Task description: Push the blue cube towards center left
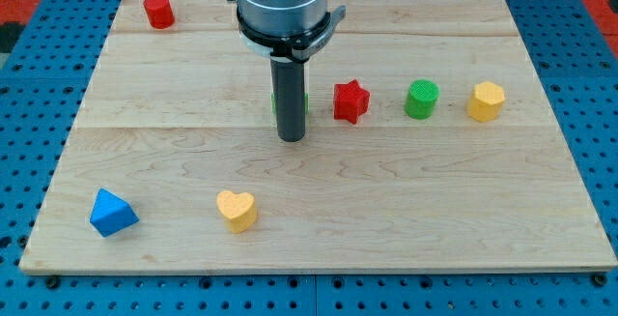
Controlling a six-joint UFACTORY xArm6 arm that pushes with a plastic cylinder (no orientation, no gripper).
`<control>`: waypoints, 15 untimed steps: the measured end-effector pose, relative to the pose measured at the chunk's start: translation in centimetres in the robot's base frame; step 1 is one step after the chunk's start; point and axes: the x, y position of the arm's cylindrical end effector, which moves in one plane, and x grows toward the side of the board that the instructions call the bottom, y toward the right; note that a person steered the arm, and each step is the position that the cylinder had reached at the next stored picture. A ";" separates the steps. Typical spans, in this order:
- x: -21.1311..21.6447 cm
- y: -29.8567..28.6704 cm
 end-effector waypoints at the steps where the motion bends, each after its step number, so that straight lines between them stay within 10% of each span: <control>1: -0.5 -3.1; 3: -4.4 -9.7; 6: -23.1 5.6; 10: -23.5 -9.0; 12: -14.2 -13.8; 15: -16.8 -18.7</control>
